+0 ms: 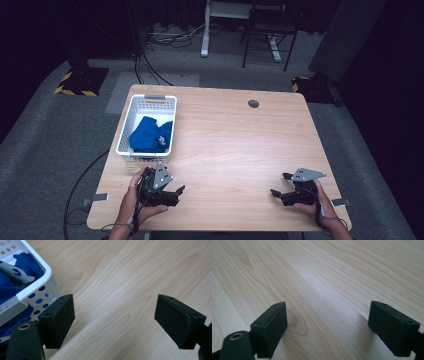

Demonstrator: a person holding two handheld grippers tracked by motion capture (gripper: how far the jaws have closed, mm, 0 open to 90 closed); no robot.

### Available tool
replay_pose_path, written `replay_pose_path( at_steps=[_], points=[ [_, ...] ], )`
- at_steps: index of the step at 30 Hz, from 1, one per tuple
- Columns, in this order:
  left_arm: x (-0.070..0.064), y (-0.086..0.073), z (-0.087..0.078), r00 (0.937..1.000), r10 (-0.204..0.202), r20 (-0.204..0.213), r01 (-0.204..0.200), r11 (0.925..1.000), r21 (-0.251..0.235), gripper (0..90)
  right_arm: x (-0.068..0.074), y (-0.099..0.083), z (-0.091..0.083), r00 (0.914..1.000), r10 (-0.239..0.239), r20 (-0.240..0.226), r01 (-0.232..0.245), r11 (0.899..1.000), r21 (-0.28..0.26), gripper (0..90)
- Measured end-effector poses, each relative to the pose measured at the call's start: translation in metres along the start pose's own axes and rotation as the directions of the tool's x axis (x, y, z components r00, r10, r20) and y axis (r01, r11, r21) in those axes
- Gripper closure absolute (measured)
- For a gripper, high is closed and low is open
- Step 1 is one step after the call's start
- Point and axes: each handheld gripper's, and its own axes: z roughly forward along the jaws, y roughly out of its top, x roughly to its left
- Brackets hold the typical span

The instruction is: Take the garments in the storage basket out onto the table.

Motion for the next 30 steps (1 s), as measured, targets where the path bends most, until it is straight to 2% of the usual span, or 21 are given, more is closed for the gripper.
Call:
replay_pose_path(
  at_steps=[10,15,30],
  points=[
    [0.0021,-0.0015,-0.0014,0.9999,0.002,-0.010,-0.002,1.0000,-0.001,16.5,-0.0002,-0.0003,-0.0004,1.0000,-0.003,-0.003,0.003,1.000,-0.001,16.3],
    [0.0043,-0.0020,-0.0038,0.9997,-0.014,-0.018,0.013,0.9998,-0.016,16.5,-0.0002,-0.0004,-0.0004,1.0000,-0.004,-0.004,0.004,1.000,-0.001,16.3],
    [0.0093,0.0030,-0.0098,0.9990,-0.007,-0.044,0.006,0.9994,-0.035,16.5,-0.0003,-0.0006,-0.0006,1.0000,-0.005,-0.006,0.005,1.000,-0.001,16.3]
  ],
)
